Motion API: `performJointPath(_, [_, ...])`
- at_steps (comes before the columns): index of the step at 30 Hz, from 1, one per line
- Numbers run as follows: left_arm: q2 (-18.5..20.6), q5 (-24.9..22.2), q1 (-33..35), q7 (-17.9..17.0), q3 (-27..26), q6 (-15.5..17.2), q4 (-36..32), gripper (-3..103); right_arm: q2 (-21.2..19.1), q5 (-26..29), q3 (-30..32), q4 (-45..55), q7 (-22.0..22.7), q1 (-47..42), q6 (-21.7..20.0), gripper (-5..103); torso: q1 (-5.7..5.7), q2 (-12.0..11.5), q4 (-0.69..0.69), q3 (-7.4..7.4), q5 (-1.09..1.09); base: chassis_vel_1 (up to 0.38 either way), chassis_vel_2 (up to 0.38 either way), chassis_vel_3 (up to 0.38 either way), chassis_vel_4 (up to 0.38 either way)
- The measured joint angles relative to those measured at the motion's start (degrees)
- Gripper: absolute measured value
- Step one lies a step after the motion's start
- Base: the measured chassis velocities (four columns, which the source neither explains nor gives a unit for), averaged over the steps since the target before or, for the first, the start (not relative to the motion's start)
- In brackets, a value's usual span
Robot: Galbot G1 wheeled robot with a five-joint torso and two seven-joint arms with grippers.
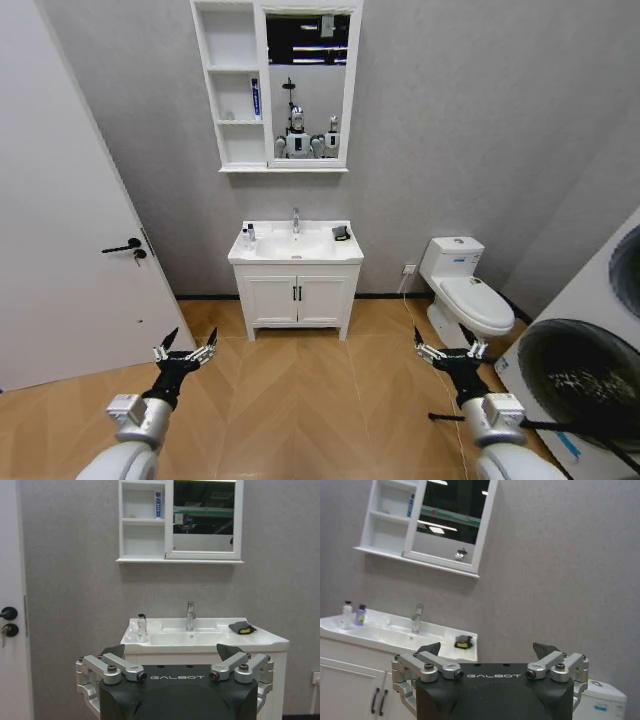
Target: Move facial cleanser and shampoo from washbasin to cabinet, then wipe washbasin with towel.
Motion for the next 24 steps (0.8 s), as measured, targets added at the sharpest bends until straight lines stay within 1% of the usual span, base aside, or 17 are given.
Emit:
performJointPath(1, [0.5, 0.0, 0.0, 1.2, 0.0, -0.7, 0.2, 100, 0.0, 1.2, -0.3, -0.2, -2.0, 0.2, 1.0, 100, 0.00, 0.0, 0.00, 0.00, 0.00, 0.000, 0.000, 0.000, 0.000])
performJointPath(4, [0.7, -0.6, -0.2, 1.8, 0.2, -0.8, 0.2, 100, 0.1, 1.7, -0.6, -0.1, -3.1, 0.3, 1.2, 100, 0.00, 0.0, -0.01, 0.00, -0.01, 0.000, 0.000, 0.000, 0.000])
performJointPath(9, [1.0, -1.6, -0.3, 2.7, 0.4, -0.3, 0.1, 100, 0.4, 1.5, -1.1, 0.3, -3.1, 0.1, 1.0, 100, 0.00, 0.0, 0.00, 0.00, 0.00, 0.000, 0.000, 0.000, 0.000])
performJointPath(14, [1.3, -1.9, -0.3, 4.1, 0.5, 0.0, 0.1, 100, 0.6, 1.4, -0.8, 1.1, -2.4, -0.5, -0.4, 100, 0.00, 0.0, 0.00, 0.00, -0.01, 0.000, 0.000, 0.000, 0.000])
performJointPath(24, [1.2, -1.8, 0.1, 4.4, 0.3, 0.0, 0.3, 100, 0.9, 1.3, -0.8, 1.7, -1.1, -0.9, -1.4, 100, 0.00, 0.0, 0.00, 0.00, 0.00, 0.000, 0.000, 0.000, 0.000])
